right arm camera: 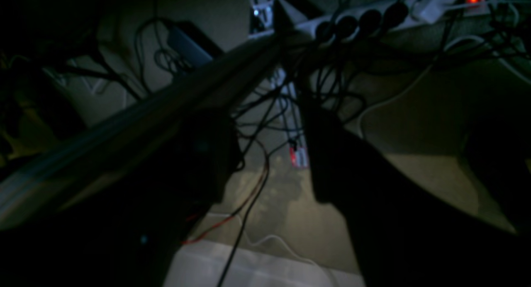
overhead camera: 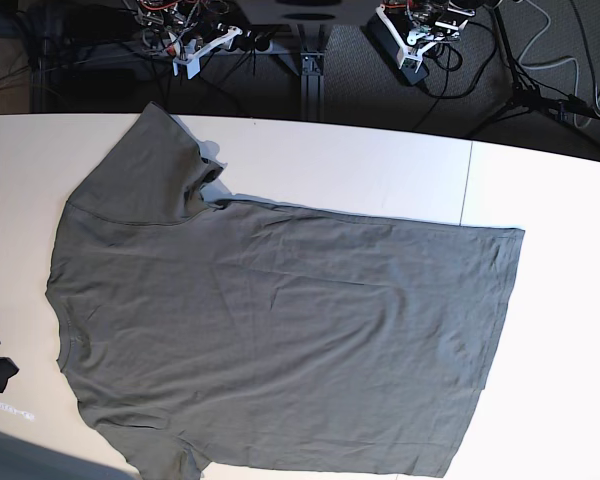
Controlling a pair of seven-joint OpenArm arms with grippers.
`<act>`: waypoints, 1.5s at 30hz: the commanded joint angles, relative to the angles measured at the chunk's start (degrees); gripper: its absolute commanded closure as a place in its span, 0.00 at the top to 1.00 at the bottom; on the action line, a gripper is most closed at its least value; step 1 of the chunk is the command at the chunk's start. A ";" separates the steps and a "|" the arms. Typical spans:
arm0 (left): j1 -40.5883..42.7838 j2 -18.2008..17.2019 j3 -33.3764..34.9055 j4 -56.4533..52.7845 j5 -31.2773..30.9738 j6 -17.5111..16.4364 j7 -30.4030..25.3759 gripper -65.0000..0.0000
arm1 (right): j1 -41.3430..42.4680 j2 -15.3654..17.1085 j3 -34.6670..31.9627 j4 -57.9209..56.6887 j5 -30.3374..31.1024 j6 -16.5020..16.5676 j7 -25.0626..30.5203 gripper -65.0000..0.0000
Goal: Fold the T-shirt properly
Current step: 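Move both grippers out from rest toward the shirt's shoulders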
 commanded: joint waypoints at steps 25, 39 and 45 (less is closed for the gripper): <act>-0.57 -4.90 -7.52 0.22 -1.46 -2.10 1.36 0.30 | -0.87 0.17 0.20 1.64 2.97 -2.54 0.02 0.48; 17.09 -10.95 -23.15 34.53 -10.78 -26.63 14.19 0.30 | -24.52 8.17 -5.22 33.81 22.03 2.89 -14.82 0.48; 29.79 -12.20 -32.61 62.51 -20.55 -26.63 19.10 0.30 | -39.85 15.65 -6.64 59.49 37.66 2.89 -21.79 0.48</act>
